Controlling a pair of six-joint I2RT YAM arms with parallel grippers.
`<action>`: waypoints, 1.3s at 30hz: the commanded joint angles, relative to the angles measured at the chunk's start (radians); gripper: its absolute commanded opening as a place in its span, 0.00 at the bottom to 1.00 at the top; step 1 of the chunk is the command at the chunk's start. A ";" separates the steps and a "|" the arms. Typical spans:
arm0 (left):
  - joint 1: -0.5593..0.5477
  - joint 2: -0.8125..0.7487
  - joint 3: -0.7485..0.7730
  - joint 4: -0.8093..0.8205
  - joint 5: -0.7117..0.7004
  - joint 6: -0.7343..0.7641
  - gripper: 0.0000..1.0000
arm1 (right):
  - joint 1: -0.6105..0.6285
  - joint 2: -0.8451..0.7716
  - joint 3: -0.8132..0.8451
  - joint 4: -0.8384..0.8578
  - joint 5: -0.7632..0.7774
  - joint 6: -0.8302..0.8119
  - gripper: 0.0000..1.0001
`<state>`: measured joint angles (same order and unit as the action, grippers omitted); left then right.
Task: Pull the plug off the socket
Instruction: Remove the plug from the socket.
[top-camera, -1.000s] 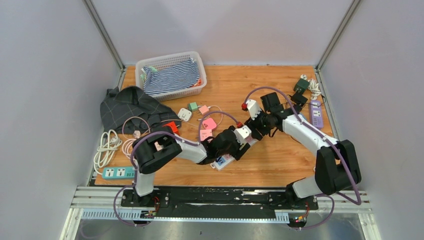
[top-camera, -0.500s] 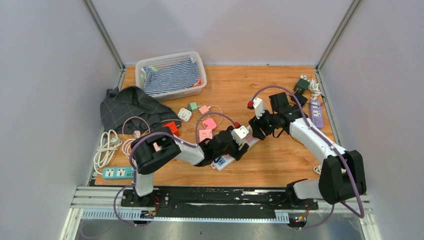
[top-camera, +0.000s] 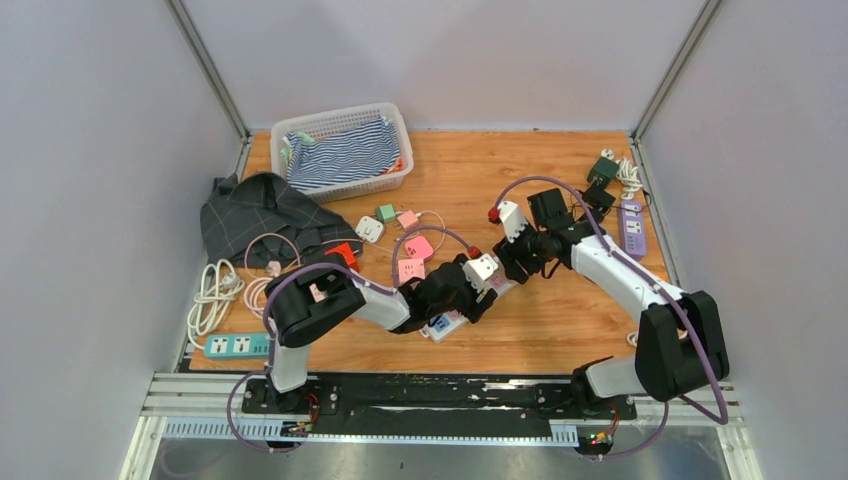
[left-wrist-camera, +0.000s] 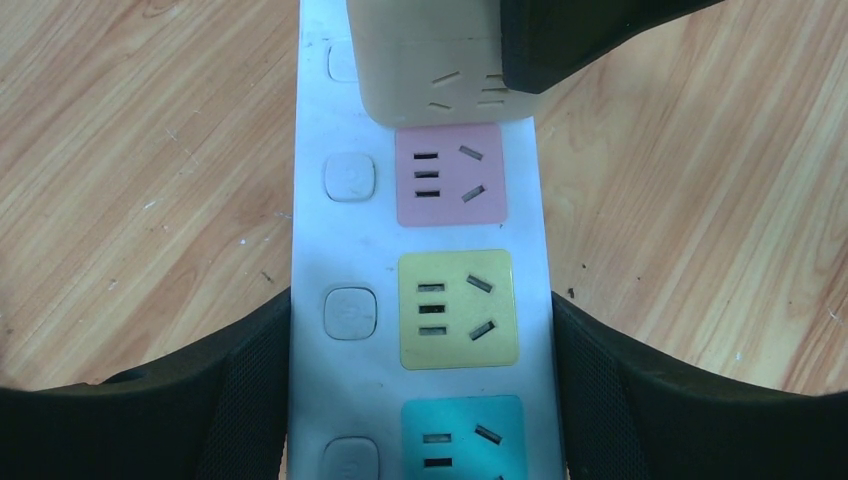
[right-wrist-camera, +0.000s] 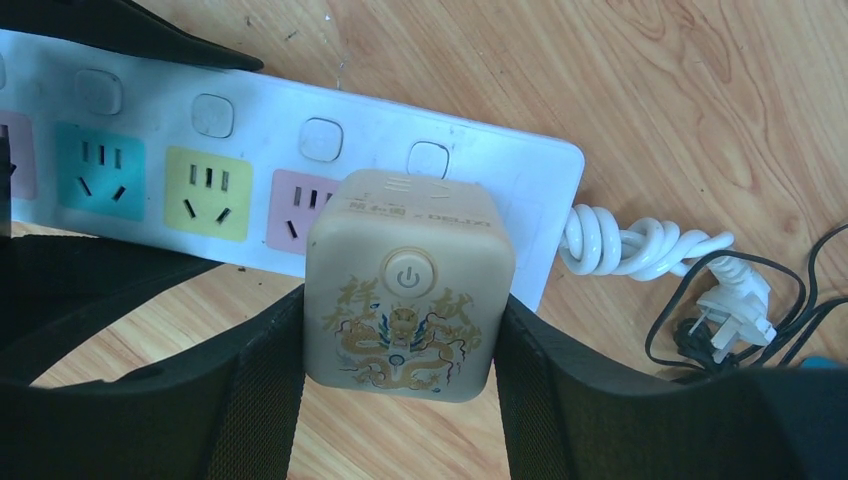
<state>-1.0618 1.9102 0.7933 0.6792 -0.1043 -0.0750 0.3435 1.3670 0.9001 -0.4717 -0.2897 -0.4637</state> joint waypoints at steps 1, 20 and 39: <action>0.012 0.036 0.009 -0.028 0.026 0.014 0.00 | -0.007 -0.047 0.007 -0.025 -0.127 -0.060 0.00; 0.044 0.132 0.087 -0.075 0.079 -0.026 0.00 | 0.003 -0.108 0.023 -0.020 -0.253 -0.002 0.00; 0.034 0.153 0.120 -0.118 0.037 -0.015 0.00 | -0.108 -0.094 0.017 -0.021 -0.116 0.003 0.00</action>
<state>-1.0367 1.9991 0.9230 0.6579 -0.0528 -0.0853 0.2752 1.3418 0.9031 -0.4442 -0.2909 -0.4561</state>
